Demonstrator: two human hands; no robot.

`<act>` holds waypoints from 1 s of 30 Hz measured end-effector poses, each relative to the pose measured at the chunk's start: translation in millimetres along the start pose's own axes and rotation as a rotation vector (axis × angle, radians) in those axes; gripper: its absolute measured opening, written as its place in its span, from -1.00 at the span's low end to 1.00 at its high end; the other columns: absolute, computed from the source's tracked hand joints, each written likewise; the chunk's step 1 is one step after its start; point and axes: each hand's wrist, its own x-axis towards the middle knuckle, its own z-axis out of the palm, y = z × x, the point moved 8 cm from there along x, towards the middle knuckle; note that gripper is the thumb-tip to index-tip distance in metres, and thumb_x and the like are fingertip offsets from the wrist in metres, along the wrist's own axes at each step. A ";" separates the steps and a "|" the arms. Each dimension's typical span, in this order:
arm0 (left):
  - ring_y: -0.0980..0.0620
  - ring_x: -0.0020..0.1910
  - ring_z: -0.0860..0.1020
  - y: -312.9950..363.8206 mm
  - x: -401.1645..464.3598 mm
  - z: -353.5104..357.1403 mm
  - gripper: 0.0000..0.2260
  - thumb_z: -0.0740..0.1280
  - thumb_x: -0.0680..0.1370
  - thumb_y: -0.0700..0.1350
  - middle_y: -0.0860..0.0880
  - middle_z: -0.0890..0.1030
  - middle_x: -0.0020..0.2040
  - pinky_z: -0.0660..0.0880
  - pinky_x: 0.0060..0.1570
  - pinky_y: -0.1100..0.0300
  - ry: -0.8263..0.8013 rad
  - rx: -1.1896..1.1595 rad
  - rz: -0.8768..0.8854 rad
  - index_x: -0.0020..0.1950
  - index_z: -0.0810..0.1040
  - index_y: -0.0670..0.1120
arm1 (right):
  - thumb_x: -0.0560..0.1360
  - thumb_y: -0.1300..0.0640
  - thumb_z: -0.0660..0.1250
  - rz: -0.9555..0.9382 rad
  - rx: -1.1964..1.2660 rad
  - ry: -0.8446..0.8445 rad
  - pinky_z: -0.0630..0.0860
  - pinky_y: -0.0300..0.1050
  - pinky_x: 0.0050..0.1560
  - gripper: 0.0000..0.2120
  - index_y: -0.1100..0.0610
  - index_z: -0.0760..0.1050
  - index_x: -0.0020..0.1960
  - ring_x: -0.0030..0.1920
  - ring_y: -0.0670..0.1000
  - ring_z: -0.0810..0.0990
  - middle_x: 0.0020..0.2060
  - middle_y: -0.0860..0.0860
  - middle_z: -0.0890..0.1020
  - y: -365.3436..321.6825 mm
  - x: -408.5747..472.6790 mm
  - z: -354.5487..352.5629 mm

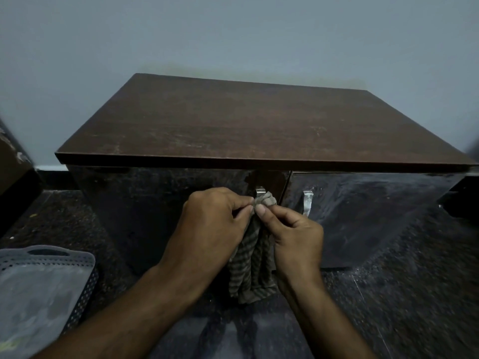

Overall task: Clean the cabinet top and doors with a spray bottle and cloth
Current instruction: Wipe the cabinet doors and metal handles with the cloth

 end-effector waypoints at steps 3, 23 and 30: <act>0.23 -0.12 0.63 -0.7 -0.2 4.9 -0.84 0.48 0.45 -0.12 0.09 0.71 -0.08 0.57 -0.03 0.34 -0.007 0.000 -0.002 0.02 0.72 -0.01 | 0.40 0.36 0.49 -0.022 -0.086 -0.058 0.64 -0.20 -0.12 -0.89 0.21 0.70 -0.10 -0.17 -0.01 0.71 -0.20 0.10 0.74 2.4 -2.0 -2.2; 0.27 -0.07 0.62 6.2 4.3 2.1 -0.82 0.44 0.50 -0.12 0.11 0.69 -0.03 0.52 -0.02 0.44 0.067 -0.088 -0.015 0.09 0.69 0.00 | 0.38 0.12 0.56 0.170 0.001 -0.034 0.39 -0.19 -0.48 -0.67 0.41 0.61 -0.17 -0.47 0.03 0.42 -0.41 0.20 0.56 0.8 12.9 5.7; 0.26 -0.09 0.63 0.4 1.9 2.5 -0.83 0.45 0.49 -0.12 0.09 0.70 -0.05 0.55 -0.05 0.41 0.057 -0.052 -0.047 0.07 0.71 0.00 | 0.44 0.03 0.51 0.179 0.023 -0.058 0.44 -0.16 -0.44 -0.66 0.34 0.62 -0.21 -0.45 0.06 0.45 -0.43 0.19 0.55 1.1 9.9 6.4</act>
